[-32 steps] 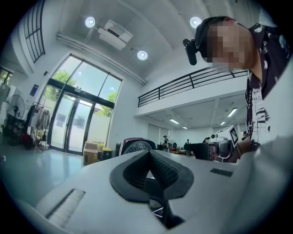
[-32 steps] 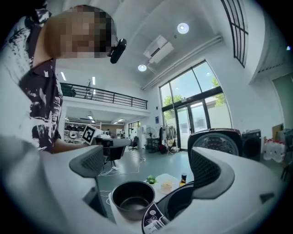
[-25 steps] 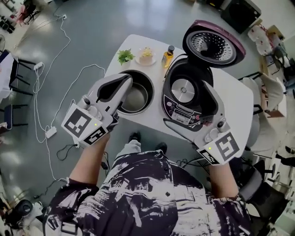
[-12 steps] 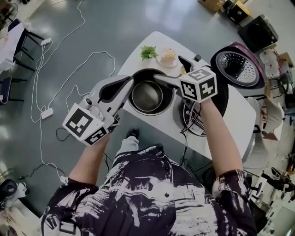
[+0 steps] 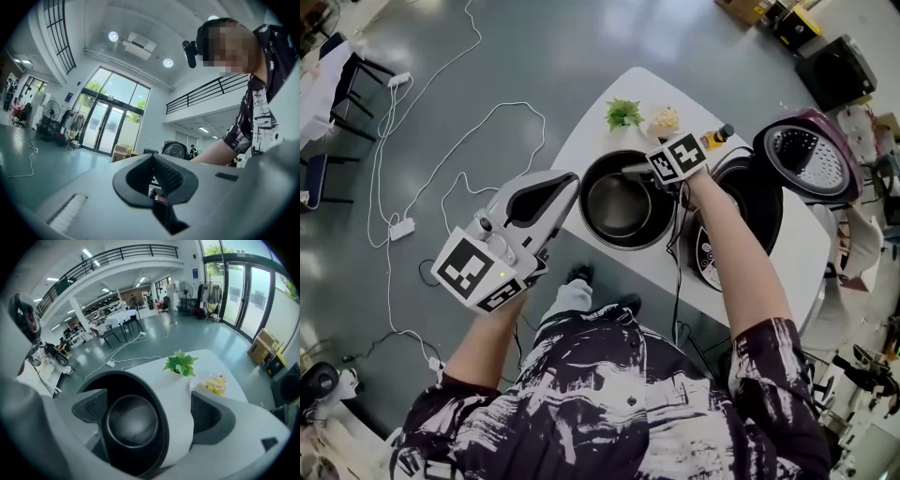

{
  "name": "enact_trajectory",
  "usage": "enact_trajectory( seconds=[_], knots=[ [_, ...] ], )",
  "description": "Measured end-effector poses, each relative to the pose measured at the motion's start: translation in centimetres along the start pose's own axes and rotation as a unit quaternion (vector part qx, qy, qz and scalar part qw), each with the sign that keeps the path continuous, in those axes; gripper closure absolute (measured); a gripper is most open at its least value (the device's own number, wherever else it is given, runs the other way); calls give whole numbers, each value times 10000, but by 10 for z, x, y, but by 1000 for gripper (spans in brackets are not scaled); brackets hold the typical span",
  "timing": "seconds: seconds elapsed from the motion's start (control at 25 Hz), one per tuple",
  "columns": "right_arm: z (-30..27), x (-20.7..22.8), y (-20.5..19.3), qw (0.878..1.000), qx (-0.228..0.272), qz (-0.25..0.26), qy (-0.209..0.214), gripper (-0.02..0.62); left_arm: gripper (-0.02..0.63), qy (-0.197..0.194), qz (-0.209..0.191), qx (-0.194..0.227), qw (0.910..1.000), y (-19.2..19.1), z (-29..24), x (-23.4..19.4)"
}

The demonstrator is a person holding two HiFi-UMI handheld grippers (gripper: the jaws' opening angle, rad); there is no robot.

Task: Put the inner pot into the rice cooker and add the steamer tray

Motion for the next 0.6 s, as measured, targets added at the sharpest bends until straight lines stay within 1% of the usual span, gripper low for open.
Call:
enact_trajectory(
  seconds=[0.16,0.32,0.4,0.44,0.52,0.56,0.6],
  knots=[
    [-19,18,-16,9990,-426,-136,29,46,601,7,54,-34,10000,-4,3,-11],
    [-40,27,-28,9964,-742,-326,267,62,601,75,83,-124,9999,-9,0,-24],
    [-47,32,-31,9952,-860,-357,305,118,601,108,81,-157,9998,-12,-2,-30],
    [-49,35,-32,9946,-920,-365,305,165,601,124,85,-171,9997,-13,-3,-33],
    [-54,38,-36,9933,-1034,-403,319,313,601,153,102,-198,9996,-15,-4,-38],
    [-55,39,-37,9926,-1079,-432,345,362,601,167,105,-207,9996,-15,-5,-40],
    [-57,40,-39,9919,-1118,-465,382,383,601,180,104,-210,9996,-16,-6,-42]
  ],
)
Point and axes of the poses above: the fingertips, and each gripper's own axes: z backward along the fingers, x to its right, y out of its top, the point moved 4 cm from there along z, backward along the fingers, and after that the axes turned 15 degrees about y, right-handed, at the moved point
